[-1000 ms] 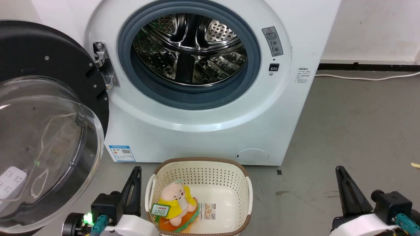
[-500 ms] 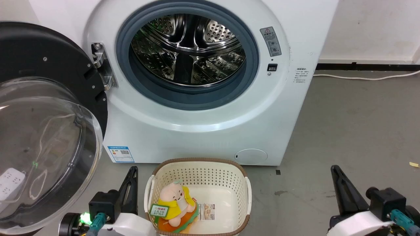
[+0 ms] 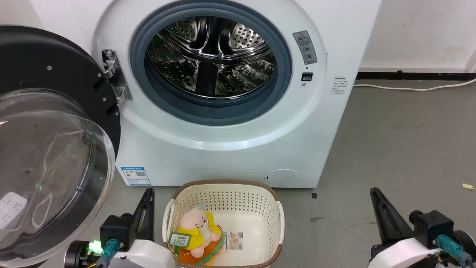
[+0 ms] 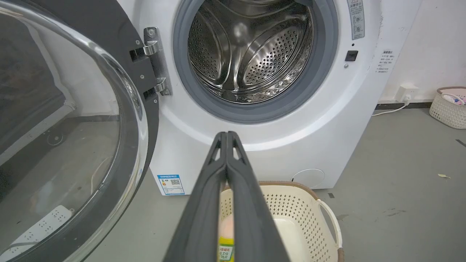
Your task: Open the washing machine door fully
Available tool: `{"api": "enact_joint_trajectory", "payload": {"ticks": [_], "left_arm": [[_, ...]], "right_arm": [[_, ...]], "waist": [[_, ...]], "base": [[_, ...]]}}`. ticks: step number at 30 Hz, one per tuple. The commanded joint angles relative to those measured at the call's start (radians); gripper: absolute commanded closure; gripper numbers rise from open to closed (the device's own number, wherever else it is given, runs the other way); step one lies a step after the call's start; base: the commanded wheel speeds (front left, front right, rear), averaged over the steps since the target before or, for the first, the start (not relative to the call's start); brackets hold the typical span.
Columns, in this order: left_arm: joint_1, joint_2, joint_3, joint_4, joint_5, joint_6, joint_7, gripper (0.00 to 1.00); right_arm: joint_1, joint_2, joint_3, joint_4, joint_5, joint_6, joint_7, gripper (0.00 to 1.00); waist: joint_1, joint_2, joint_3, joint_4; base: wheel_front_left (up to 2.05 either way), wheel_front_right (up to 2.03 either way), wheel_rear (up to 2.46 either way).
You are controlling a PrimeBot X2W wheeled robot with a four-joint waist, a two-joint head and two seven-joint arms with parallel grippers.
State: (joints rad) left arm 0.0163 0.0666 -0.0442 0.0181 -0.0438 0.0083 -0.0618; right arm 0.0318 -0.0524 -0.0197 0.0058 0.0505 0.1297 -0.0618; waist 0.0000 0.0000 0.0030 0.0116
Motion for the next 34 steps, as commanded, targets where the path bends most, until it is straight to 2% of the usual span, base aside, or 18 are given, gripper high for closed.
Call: {"api": "enact_joint_trajectory", "payload": {"ticks": [1,34], "left_arm": [[-0.012,-0.006,0.007,-0.005,0.010,-0.003,0.005,1.00],[-0.016,-0.016,0.044,-0.018,0.044,-0.008,0.062,1.00]], "right_arm": [[-0.015,0.002,0.003,-0.004,-0.010,0.001,0.005,1.00],[-0.032,0.002,0.020,-0.006,-0.051,0.001,0.062,1.00]], "waist": [[0.0000,0.0000,0.000,0.000],[0.0000,0.0000,-0.003,-0.012]], "base": [[0.00,0.00,0.00],[0.00,0.00,0.00]]}}
